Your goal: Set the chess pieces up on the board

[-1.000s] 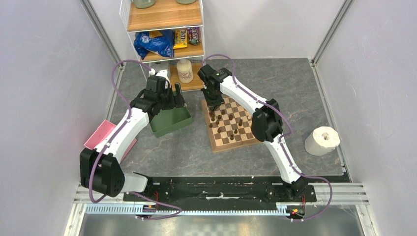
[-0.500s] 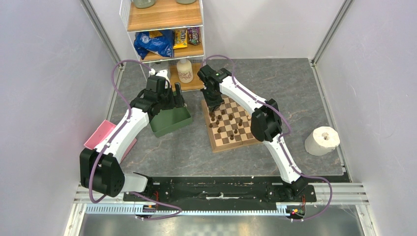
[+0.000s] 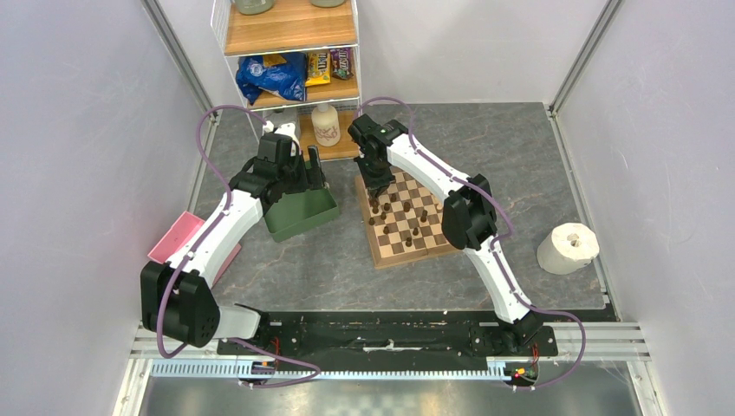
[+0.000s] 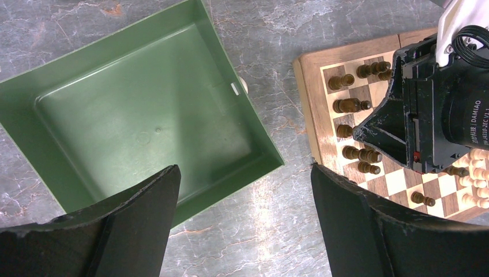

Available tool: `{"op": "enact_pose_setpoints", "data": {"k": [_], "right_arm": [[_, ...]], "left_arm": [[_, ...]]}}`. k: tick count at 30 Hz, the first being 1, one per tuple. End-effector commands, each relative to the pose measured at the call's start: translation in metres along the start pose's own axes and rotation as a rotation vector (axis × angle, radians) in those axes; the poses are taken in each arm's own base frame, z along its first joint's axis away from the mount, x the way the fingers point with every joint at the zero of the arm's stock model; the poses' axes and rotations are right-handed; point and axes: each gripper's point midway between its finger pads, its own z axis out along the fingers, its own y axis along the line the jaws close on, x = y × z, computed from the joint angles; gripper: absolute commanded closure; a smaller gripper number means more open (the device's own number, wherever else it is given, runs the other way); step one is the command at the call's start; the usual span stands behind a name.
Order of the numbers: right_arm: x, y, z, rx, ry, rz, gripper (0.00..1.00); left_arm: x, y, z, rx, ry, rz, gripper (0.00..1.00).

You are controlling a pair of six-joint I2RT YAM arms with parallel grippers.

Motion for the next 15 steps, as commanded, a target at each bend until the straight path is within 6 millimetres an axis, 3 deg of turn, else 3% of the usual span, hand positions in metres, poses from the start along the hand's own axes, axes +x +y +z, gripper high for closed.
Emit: {"op": "enact_pose_setpoints", "data": {"k": [1, 15], "right_arm": [[-0.0077, 0.0057, -0.0094, -0.010, -0.029, -0.015, 0.88], [-0.0087, 0.0036, -0.0044, 0.021, -0.037, -0.020, 0.83]], "left_arm": [[-0.0100, -0.0061, 0.0007, 0.031, -0.035, -0.031, 0.09], [-0.0095, -0.0060, 0.0014, 0.029, -0.034, -0.033, 0.09]]}}
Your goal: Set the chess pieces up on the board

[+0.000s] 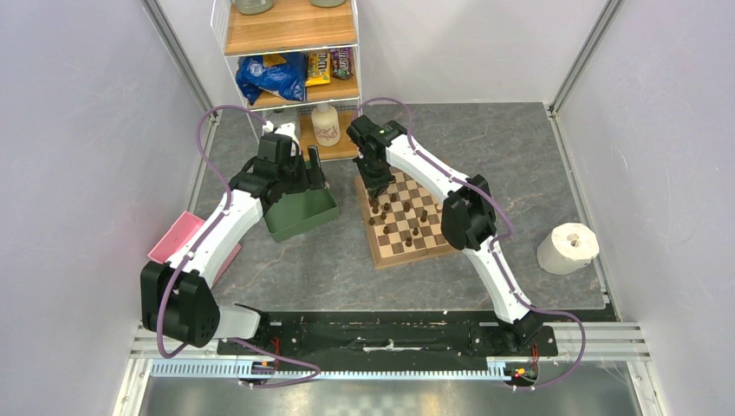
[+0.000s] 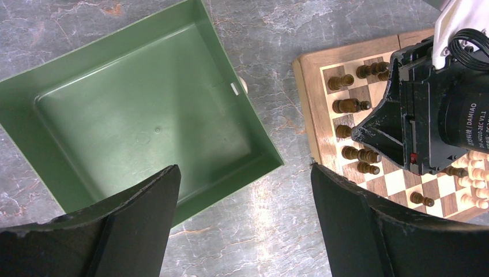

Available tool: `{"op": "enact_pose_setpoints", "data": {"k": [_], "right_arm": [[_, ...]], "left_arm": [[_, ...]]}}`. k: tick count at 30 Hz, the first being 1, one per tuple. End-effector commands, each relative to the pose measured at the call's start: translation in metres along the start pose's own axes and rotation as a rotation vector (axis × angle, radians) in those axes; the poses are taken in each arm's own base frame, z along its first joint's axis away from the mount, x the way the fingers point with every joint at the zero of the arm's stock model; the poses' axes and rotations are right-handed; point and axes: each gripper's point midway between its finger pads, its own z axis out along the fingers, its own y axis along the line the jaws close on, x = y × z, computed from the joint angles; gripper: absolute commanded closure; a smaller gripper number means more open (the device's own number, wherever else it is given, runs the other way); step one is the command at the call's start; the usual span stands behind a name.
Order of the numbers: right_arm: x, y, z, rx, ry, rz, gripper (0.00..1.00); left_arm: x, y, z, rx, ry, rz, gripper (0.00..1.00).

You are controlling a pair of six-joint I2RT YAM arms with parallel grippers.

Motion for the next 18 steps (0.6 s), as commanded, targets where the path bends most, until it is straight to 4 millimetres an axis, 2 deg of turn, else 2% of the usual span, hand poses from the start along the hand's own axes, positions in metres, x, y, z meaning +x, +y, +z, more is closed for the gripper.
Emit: {"op": "enact_pose_setpoints", "data": {"k": [1, 18], "right_arm": [[-0.0086, 0.0025, -0.0048, 0.015, -0.035, -0.015, 0.84], [-0.0108, -0.0003, -0.0078, 0.033, -0.048, -0.017, 0.85]], "left_arm": [[-0.0098, -0.0061, 0.0014, 0.030, -0.034, -0.029, 0.09], [-0.0093, -0.0063, 0.0019, 0.032, -0.031, -0.031, 0.09]]}}
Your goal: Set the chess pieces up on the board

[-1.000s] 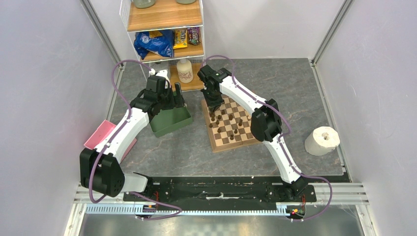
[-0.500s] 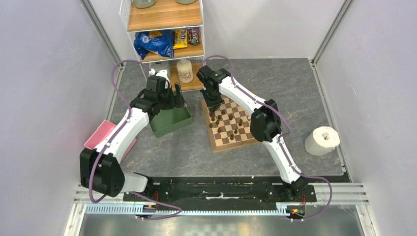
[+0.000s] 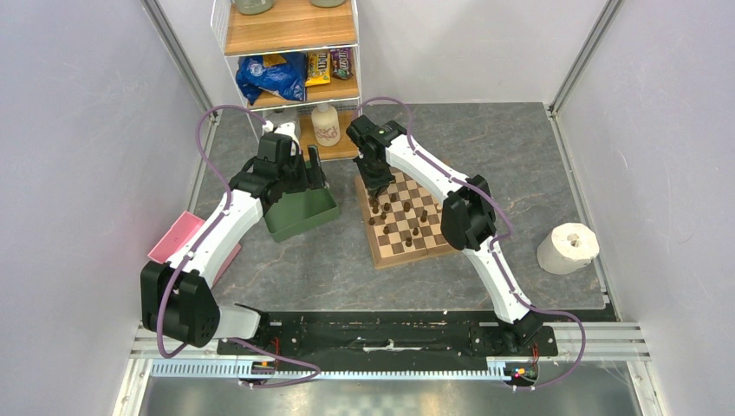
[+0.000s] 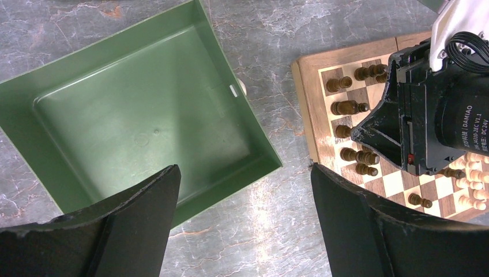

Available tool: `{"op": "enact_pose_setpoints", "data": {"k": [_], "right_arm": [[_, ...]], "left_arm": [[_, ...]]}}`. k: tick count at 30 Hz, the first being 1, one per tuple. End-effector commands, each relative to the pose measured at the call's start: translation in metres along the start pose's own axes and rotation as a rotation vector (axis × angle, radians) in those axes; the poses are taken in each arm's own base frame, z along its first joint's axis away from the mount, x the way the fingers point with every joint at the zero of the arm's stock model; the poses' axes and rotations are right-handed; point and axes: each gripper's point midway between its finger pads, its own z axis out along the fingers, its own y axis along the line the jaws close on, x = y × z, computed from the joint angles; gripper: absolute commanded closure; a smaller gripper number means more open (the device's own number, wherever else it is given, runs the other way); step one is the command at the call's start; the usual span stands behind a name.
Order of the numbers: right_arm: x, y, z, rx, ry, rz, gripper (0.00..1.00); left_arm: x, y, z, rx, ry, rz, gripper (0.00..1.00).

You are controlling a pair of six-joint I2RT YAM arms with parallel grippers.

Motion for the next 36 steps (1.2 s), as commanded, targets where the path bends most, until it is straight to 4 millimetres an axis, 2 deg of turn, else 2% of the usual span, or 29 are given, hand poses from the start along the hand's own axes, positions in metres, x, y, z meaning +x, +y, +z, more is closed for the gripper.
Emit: {"op": "enact_pose_setpoints", "data": {"k": [1, 27, 36], "right_arm": [[-0.0090, 0.0030, -0.0082, 0.005, -0.037, -0.014, 0.85], [-0.0077, 0.0028, -0.0072, 0.012, -0.034, -0.023, 0.84], [-0.0089, 0.0055, -0.0079, -0.002, -0.037, -0.023, 0.77]], "left_arm": [[-0.0078, -0.0058, 0.0017, 0.029, -0.026, -0.028, 0.09], [-0.0071, -0.0067, 0.0023, 0.035, -0.023, -0.029, 0.09], [-0.0074, -0.0068, 0.0020, 0.035, -0.024, -0.027, 0.09]]}}
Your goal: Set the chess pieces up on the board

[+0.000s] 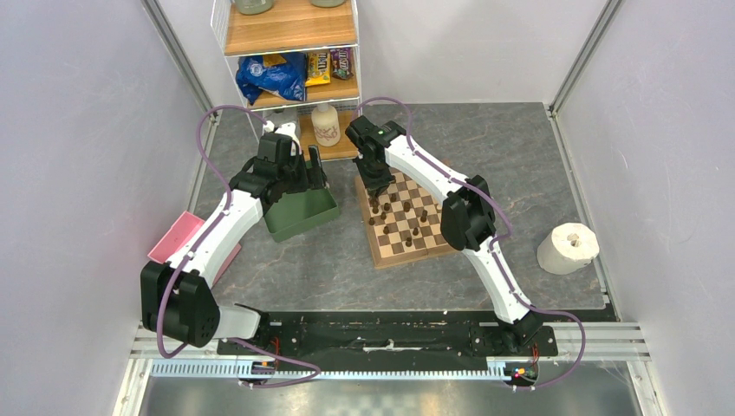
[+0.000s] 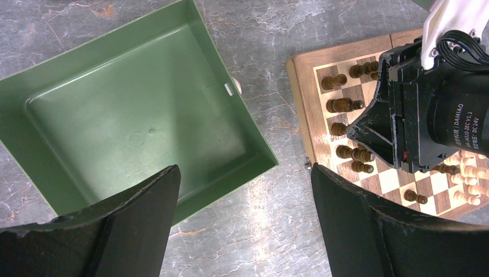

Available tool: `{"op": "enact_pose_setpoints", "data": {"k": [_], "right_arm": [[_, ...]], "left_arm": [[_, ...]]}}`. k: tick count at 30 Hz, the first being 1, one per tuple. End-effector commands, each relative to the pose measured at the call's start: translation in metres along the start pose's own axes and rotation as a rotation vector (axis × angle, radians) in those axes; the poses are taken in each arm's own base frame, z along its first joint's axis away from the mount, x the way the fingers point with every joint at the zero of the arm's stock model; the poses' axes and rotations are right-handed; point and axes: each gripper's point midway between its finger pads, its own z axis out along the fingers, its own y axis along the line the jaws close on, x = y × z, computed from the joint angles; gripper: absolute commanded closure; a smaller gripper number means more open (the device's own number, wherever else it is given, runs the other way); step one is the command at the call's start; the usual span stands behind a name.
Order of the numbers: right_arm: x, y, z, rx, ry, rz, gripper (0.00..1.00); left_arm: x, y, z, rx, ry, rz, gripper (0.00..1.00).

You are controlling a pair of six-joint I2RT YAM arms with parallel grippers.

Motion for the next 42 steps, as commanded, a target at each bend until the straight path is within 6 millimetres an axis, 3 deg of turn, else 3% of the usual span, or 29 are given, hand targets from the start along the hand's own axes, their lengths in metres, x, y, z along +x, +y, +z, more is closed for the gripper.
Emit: {"op": "enact_pose_setpoints", "data": {"k": [1, 18, 29, 36, 42], "right_arm": [[-0.010, 0.005, -0.009, -0.011, -0.038, -0.018, 0.76], [-0.021, 0.015, -0.024, -0.065, -0.088, 0.004, 0.59], [-0.036, 0.014, -0.055, -0.072, -0.187, 0.015, 0.44], [-0.041, 0.003, -0.073, -0.037, -0.257, 0.032, 0.33], [-0.041, -0.022, -0.096, 0.039, -0.343, 0.082, 0.12]], "left_arm": [[-0.008, -0.003, 0.003, 0.016, -0.030, -0.027, 0.09], [-0.009, -0.004, 0.001, 0.020, -0.035, -0.026, 0.09], [-0.011, -0.001, -0.002, 0.006, -0.046, -0.023, 0.09], [-0.012, 0.002, -0.003, -0.011, -0.055, -0.025, 0.09], [-0.015, 0.005, -0.004, -0.030, -0.073, -0.025, 0.08]]}}
